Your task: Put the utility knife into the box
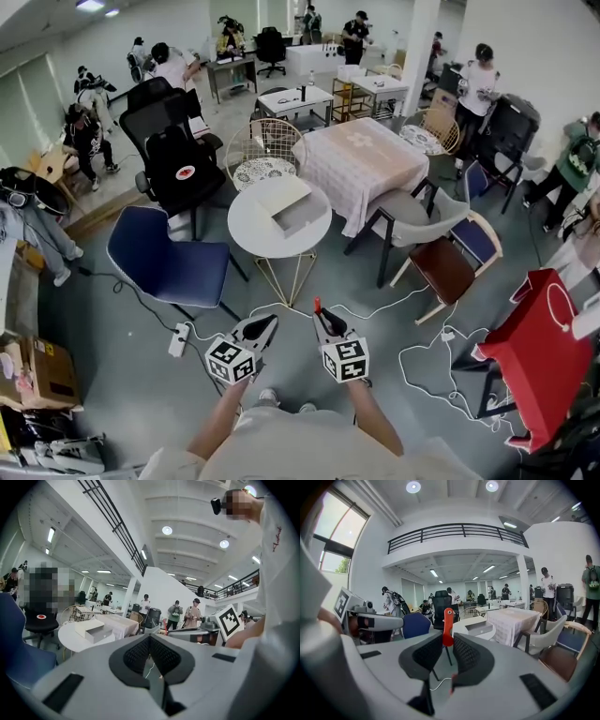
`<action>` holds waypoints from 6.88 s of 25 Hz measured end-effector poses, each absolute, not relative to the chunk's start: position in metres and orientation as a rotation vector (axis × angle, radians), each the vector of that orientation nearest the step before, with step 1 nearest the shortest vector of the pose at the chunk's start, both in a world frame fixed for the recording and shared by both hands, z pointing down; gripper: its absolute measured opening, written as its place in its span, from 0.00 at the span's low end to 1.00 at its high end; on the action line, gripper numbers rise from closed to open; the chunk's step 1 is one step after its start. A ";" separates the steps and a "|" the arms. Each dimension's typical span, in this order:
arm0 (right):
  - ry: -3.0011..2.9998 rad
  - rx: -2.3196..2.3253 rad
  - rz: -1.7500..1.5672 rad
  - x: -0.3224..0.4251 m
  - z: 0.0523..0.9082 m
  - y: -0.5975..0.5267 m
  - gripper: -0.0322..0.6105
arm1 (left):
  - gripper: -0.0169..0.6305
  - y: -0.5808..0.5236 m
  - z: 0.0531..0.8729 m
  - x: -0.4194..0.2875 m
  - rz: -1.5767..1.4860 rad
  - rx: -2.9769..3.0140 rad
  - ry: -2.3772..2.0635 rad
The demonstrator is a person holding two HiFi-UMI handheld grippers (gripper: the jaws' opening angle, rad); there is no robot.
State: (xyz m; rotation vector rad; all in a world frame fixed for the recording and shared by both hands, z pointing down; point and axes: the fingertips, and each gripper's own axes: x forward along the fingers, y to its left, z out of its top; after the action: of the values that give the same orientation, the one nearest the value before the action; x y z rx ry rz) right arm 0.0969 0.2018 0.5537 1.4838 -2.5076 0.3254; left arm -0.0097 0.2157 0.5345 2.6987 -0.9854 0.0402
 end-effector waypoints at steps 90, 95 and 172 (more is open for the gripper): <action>-2.342 1.448 0.462 0.058 0.597 -0.244 0.18 | 0.04 -0.230 0.595 -0.035 0.072 2.537 -0.800; -2.375 1.423 0.458 0.065 0.593 -0.279 0.18 | 0.04 -0.261 0.590 -0.030 0.067 2.527 -0.857; -1.748 -0.148 -0.191 0.048 0.824 -0.310 0.18 | 0.04 -0.255 0.696 -0.051 0.116 2.131 -1.043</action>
State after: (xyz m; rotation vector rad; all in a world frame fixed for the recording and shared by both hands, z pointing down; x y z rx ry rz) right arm 0.0484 -0.3100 0.8241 -0.1479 -1.7481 -0.1906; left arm -0.0514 -0.2546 0.6964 2.1312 -1.0425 0.1157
